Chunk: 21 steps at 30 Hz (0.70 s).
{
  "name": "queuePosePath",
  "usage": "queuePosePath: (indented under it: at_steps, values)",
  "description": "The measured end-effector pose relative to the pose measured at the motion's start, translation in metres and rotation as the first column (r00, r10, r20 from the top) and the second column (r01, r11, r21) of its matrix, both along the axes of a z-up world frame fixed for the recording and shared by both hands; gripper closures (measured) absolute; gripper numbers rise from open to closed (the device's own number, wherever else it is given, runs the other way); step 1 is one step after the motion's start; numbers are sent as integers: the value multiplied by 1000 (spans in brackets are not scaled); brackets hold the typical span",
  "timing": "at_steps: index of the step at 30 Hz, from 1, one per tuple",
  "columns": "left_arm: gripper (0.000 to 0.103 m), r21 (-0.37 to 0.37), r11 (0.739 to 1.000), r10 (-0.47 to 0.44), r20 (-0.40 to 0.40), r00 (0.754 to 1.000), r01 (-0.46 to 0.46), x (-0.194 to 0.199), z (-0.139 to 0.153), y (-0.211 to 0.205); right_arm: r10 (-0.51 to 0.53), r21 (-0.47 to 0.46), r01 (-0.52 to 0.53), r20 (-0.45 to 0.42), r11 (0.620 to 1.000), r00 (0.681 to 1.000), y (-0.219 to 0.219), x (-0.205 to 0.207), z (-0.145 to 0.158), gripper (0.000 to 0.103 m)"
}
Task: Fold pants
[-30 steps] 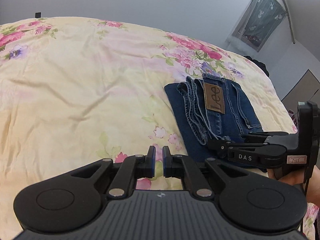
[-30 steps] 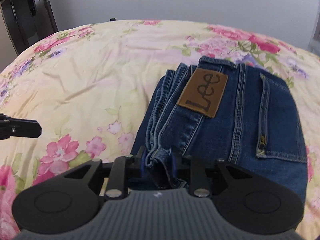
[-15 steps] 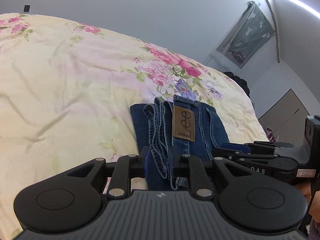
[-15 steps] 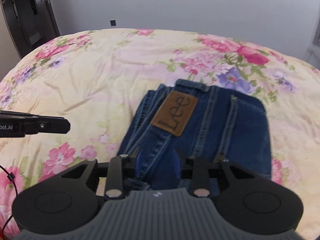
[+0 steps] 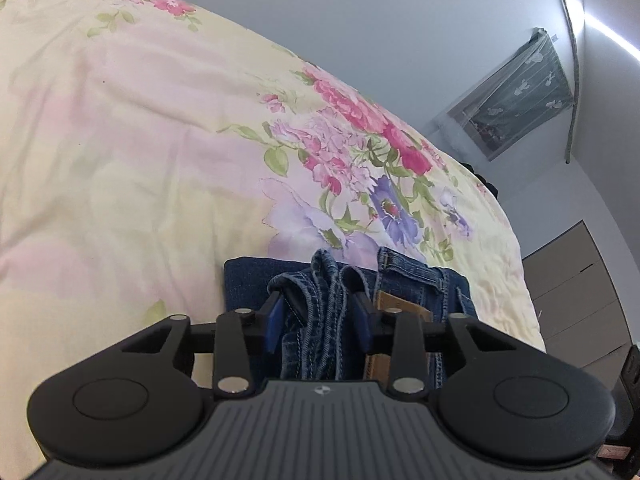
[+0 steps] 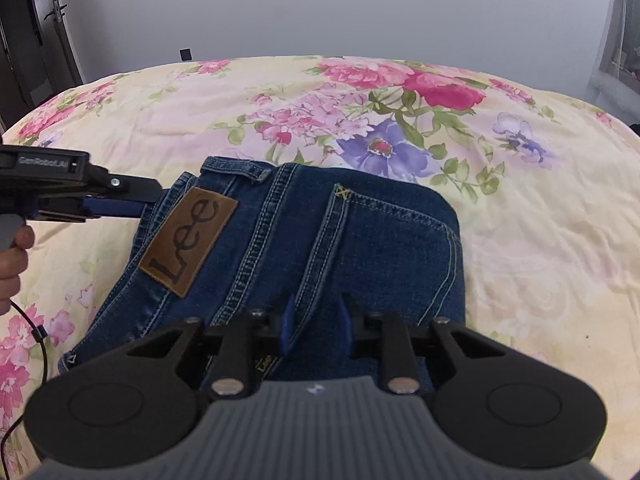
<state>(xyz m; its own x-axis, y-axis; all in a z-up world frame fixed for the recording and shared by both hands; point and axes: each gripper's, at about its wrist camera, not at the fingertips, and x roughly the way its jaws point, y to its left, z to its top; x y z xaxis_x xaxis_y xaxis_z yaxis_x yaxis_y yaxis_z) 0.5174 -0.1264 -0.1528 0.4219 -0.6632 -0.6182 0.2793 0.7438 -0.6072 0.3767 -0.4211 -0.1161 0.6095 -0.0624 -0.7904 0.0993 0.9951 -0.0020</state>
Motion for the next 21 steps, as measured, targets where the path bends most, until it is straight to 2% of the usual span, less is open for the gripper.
queuePosePath:
  at_steps: [3, 4, 5, 6, 8, 9, 10, 14, 17, 21]
  values:
    - [86, -13, 1000, -13, 39, 999, 14, 3, 0, -7, 15, -3, -15, 2, 1000, 1000, 2, 0, -4, 80]
    - [97, 5, 999, -32, 90, 995, 31, -1, 7, -11, 16, -3, -16, 4, 1000, 1000, 2, 0, -5, 80]
    - [97, 39, 997, -68, 159, 985, 62, -8, 16, -16, 18, -1, -18, 6, 1000, 1000, 1, -1, -5, 80]
    - [98, 81, 992, -114, 235, 965, 97, -19, 26, -21, 16, 3, -16, 7, 1000, 1000, 0, -1, -5, 80]
    - [98, 204, 965, -236, 409, 881, 163, -48, 47, -33, 5, 21, -5, 10, 1000, 1000, -3, -4, -5, 80]
    - [98, 263, 949, -280, 455, 846, 173, -58, 52, -38, 1, 30, -1, 12, 1000, 1000, -3, -5, -5, 80]
    - [98, 300, 940, -291, 444, 847, 165, -58, 51, -40, 2, 32, -2, 14, 999, 1000, -4, -5, -6, 80]
    - [98, 356, 927, -229, 290, 929, 117, -28, 21, -38, 3, 33, -3, 9, 999, 1000, -2, -5, -11, 80]
    - [96, 421, 904, -174, 218, 960, 68, -18, 7, -33, -6, 31, 5, 9, 999, 1000, -1, -4, -14, 80]
    - [96, 316, 948, -102, 185, 977, 39, -22, 22, -5, -15, 48, 14, 12, 999, 1000, -4, -5, -14, 80]
